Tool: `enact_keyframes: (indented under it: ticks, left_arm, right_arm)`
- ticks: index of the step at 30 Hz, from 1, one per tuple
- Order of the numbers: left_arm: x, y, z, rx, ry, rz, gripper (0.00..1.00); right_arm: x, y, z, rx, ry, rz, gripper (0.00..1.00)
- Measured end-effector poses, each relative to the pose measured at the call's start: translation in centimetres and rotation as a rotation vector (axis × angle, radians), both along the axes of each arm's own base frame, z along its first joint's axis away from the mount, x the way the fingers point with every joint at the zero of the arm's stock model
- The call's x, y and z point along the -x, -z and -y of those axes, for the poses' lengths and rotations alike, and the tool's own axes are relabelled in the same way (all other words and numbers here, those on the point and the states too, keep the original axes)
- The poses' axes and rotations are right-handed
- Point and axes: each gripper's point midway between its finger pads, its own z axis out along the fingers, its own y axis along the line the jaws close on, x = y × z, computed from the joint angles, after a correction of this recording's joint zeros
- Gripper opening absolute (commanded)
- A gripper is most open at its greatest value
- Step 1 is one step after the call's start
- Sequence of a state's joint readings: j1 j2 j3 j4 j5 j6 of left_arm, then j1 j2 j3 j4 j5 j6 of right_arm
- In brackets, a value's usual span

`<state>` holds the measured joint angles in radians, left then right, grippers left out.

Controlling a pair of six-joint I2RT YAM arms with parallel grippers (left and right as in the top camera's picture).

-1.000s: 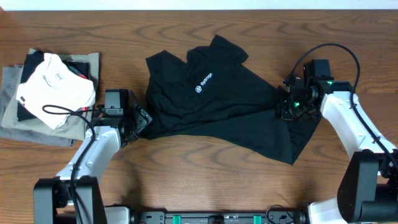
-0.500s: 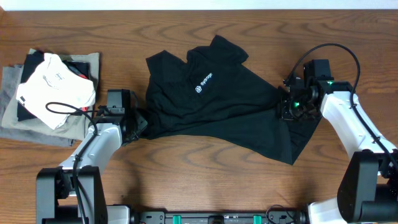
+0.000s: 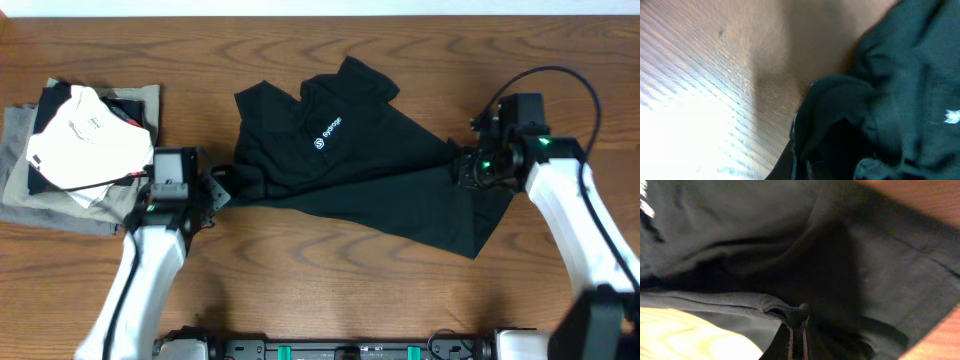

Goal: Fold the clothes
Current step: 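Lift the black t-shirt with both grippers and stretch it apart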

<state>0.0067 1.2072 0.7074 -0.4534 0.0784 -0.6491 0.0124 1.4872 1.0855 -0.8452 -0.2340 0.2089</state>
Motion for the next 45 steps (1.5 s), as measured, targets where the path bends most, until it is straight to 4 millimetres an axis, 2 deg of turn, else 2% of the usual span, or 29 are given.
enact_keyframes:
  ticks: [5,11,17,19,23,30,35,38,40,43,45]
  left_arm:
    - [1.1,-5.2,0.0,-0.002,0.003,0.162,0.06]
    - [3.7,-12.1,0.0,-0.005,0.005,0.335,0.06]
    - [6.6,-22.6,0.8,-0.021,0.058,0.542,0.06]
    - [7.7,-26.0,1.3,-0.020,0.087,0.605,0.06]
    - [9.3,-30.4,2.3,0.004,0.141,0.687,0.06]
    - [10.7,-35.5,3.5,0.031,0.208,0.791,0.06]
    - [11.6,-38.8,3.4,0.024,0.217,0.870,0.06]
    - [11.5,-40.0,3.5,0.024,0.216,0.891,0.06]
    - [10.7,-40.2,3.5,0.024,0.217,0.881,0.06]
    - [7.9,-39.1,3.8,0.023,0.216,0.812,0.06]
    - [5.2,-37.5,3.7,0.012,0.203,0.738,0.06]
  right_arm:
    - [1.0,-4.0,0.7,0.024,0.047,0.103,0.01]
    - [2.9,-8.9,1.1,0.036,0.079,0.253,0.01]
    - [5.1,-14.5,1.4,0.031,0.103,0.427,0.01]
    - [6.0,-17.1,1.6,0.037,0.111,0.483,0.01]
    - [7.9,-22.4,2.1,0.052,0.132,0.566,0.01]
    - [10.8,-30.8,3.8,0.109,0.200,0.747,0.01]
    - [12.5,-34.8,4.7,0.126,0.254,0.859,0.01]
    - [12.8,-35.4,5.4,0.146,0.298,0.878,0.01]
    - [12.6,-35.3,5.8,0.157,0.320,0.870,0.01]
    - [11.4,-34.7,6.2,0.172,0.342,0.837,0.01]
    - [10.1,-34.1,6.7,0.192,0.365,0.802,0.01]
